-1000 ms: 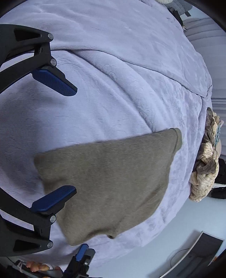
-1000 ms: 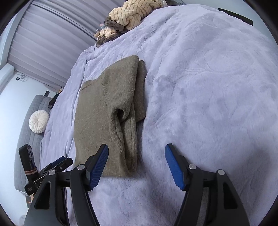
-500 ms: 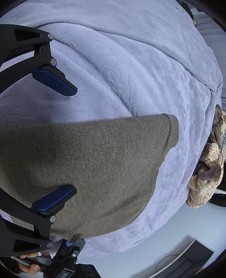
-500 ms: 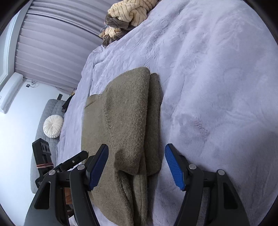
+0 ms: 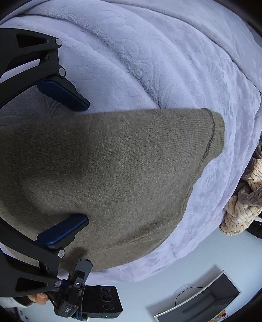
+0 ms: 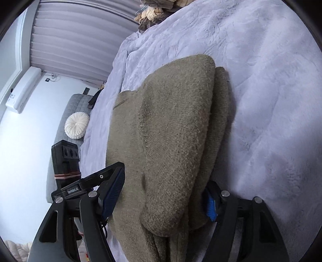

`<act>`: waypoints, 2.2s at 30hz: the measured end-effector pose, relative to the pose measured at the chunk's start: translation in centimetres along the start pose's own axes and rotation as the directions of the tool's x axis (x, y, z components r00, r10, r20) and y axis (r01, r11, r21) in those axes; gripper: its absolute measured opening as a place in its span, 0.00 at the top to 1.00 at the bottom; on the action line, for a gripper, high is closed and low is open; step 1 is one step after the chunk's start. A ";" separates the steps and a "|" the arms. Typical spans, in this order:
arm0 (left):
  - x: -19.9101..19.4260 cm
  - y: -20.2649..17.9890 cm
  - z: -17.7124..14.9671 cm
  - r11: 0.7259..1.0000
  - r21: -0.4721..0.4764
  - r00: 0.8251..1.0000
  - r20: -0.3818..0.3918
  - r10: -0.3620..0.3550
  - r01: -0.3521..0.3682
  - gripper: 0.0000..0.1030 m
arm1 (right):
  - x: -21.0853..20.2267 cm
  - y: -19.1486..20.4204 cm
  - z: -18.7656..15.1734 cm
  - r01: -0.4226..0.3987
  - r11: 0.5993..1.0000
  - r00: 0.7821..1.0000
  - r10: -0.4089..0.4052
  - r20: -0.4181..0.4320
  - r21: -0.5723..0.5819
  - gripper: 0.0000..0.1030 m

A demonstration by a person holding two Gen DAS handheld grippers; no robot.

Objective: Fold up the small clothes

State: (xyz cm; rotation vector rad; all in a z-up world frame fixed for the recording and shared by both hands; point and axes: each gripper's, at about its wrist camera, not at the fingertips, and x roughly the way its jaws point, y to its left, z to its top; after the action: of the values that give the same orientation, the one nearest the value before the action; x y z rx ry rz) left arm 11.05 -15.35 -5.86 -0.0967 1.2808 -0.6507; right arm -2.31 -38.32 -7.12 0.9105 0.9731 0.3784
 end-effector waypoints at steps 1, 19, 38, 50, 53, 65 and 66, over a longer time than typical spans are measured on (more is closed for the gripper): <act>0.3 -0.1 0.1 1.000 -0.003 1.000 -0.003 -0.006 0.006 0.00 | 0.3 -0.4 0.1 0.001 1.000 1.000 -0.001 -0.008 0.014 0.28; -2.1 -2.2 -0.3 0.996 0.089 0.998 0.065 0.020 -0.025 0.47 | 0.5 0.5 0.0 -0.015 0.996 0.999 0.012 0.036 0.086 0.68; -5.8 -3.1 -2.9 0.995 0.099 0.998 0.064 0.005 -0.012 0.49 | -0.1 4.5 -1.0 -0.075 0.992 0.997 0.072 0.030 0.101 0.68; -17.4 -1.7 -8.9 0.995 0.101 0.993 0.116 -0.013 0.001 0.49 | -2.4 13.3 -6.2 -0.169 0.986 0.986 0.169 0.005 0.004 0.68; -19.0 -0.2 -11.0 0.997 0.080 0.993 0.115 0.005 -0.015 0.49 | -1.2 14.7 -8.0 -0.190 0.982 0.982 0.190 -0.019 -0.001 0.67; -20.3 5.6 -16.4 0.995 -0.014 0.991 0.092 0.096 -0.095 0.49 | 5.3 15.8 -12.7 -0.226 0.973 0.970 0.229 -0.087 0.049 0.66; -20.2 5.9 -16.6 0.995 -0.017 0.991 0.094 0.096 -0.095 0.49 | 5.3 15.5 -12.9 -0.222 0.974 0.970 0.225 -0.089 0.044 0.66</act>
State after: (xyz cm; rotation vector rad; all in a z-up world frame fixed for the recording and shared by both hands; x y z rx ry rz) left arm -4.42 4.27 3.84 -0.0752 1.1910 -0.5497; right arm -8.61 -19.45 -0.75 1.0445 0.9665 0.6020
